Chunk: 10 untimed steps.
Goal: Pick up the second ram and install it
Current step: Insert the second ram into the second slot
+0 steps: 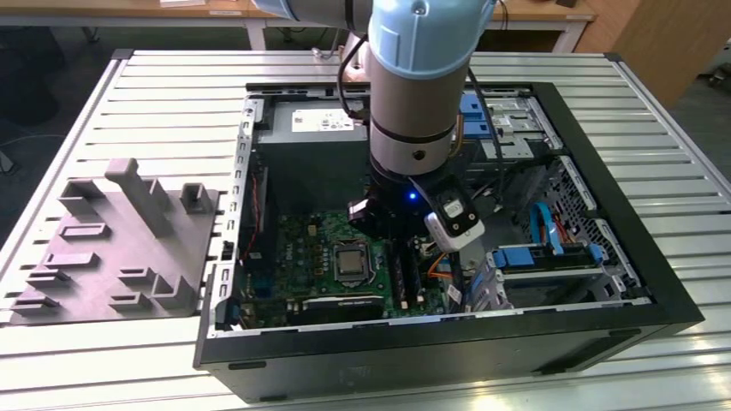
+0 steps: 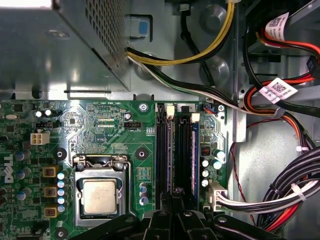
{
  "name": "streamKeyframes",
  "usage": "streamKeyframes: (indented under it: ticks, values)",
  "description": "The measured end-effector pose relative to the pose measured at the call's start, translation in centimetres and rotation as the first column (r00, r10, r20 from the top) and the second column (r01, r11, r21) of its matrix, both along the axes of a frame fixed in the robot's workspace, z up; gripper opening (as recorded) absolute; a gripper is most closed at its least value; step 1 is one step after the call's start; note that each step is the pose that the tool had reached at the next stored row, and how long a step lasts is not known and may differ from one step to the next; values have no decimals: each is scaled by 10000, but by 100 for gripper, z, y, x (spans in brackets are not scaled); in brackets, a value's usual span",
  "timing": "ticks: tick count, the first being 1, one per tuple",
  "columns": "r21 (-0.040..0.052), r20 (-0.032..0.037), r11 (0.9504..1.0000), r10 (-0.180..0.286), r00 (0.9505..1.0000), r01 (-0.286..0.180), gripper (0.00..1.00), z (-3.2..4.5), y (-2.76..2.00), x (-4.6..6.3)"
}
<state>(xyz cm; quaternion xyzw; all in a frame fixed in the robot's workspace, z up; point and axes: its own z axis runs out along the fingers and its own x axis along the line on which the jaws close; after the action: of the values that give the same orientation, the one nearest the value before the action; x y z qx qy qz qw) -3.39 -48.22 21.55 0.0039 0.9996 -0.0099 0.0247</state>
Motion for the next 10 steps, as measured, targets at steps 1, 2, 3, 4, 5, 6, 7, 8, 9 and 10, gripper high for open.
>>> streamKeyframes:
  ticks: [1, 2, 3, 4, 5, 6, 7, 8, 9, 10]
  values:
    - [-1, 0, 10000, 0, 10000, 0, 11, 1, 0, 0]
    - [-2, -1, 10000, 0, 10000, 0, 11, 2, 0, 0]
    - [-2, -1, 10000, 0, 10000, 0, 11, 3, 0, 0]
    - [-5, -2, 10000, 0, 10000, 0, 11, 7, -1, 0]
    - [-3, -1, 10000, 0, 10000, 0, 11, 8, 0, 0]
    - [-3, -1, 10000, 0, 10000, 0, 11, 8, -1, 0]
    - [-1, -1, 10000, 0, 10000, 0, 11, 9, 0, 0]
    - [-1, -1, 10000, 0, 10000, 0, 11, 9, 0, 0]
    - [0, -1, 10000, 0, 10000, 0, 11, 10, -3, 0]
    - [10, -3, 10000, 1, 10000, -1, 11, 8, -11, 0]
